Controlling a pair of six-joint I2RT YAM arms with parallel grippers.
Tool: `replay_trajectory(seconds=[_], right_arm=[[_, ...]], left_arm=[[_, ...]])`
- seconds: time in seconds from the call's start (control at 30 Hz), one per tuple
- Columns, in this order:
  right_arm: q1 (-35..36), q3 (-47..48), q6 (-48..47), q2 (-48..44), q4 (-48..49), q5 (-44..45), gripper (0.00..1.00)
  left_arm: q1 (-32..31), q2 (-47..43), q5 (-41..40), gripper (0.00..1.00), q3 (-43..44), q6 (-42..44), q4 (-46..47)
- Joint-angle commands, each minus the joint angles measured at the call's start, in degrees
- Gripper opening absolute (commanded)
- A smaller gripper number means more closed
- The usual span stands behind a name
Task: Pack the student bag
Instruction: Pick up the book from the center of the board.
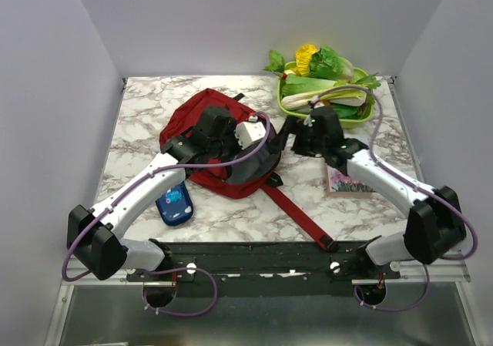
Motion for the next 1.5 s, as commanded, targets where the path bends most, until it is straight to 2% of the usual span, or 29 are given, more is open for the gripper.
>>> replay_trajectory(seconds=[0.0,0.13,0.17,0.27,0.47,0.7,0.9,1.0,1.1,1.13,1.23,1.4,1.47], right_arm=[[-8.5,-2.3,-5.9,-9.0,-7.9,7.0,1.0],[-24.4,-5.1,-6.2,-12.3,-9.4,7.7,0.98],[-31.4,-5.1,-6.9,-12.1,-9.4,4.0,0.97],[-42.5,-5.3,-7.4,-9.2,-8.8,-1.1,0.91],[-52.7,-6.9,-6.2,-0.9,-6.9,-1.2,0.85],[-53.9,-6.7,-6.4,3.7,-4.4,-1.8,0.8],[-54.3,-7.6,-3.6,7.4,-1.2,-7.4,0.68],[-54.3,-8.5,-2.8,8.5,0.0,-9.3,0.59],[-54.3,-10.2,-2.1,7.8,1.4,-10.6,0.46],[-54.3,-10.8,-2.0,7.5,2.1,-11.0,0.37],[-54.3,-13.4,-1.0,5.7,3.4,-13.1,0.19],[-54.1,-17.7,0.6,2.5,7.7,-18.8,0.03],[-53.8,-19.6,1.0,0.4,8.7,-20.0,0.01]], left_arm=[[0.2,-1.8,-3.1,0.0,-0.1,-2.9,1.4],[0.2,-2.6,-3.3,0.0,1.8,-3.8,-0.1],[0.2,-3.1,-3.3,0.0,2.2,-4.0,-0.7],[0.2,-3.9,-3.6,0.0,2.8,-4.3,-1.8],[0.2,-5.0,-4.9,0.0,2.5,-4.7,-1.9],[0.2,-5.3,-4.9,0.0,1.9,-5.0,-1.7],[0.2,-5.1,-5.1,0.0,1.8,-5.1,-1.4],[0.2,-5.1,-5.1,0.0,1.8,-5.2,-1.1],[0.2,-5.1,-5.0,0.0,1.8,-5.2,-1.1],[0.2,-5.1,-5.0,0.0,1.5,-5.2,-1.1],[0.1,-5.0,-4.9,0.0,1.3,-5.1,-0.9],[0.1,-4.6,-4.7,0.0,1.8,-5.1,-0.6],[0.1,-4.4,-4.8,0.0,1.9,-5.1,-0.6]])
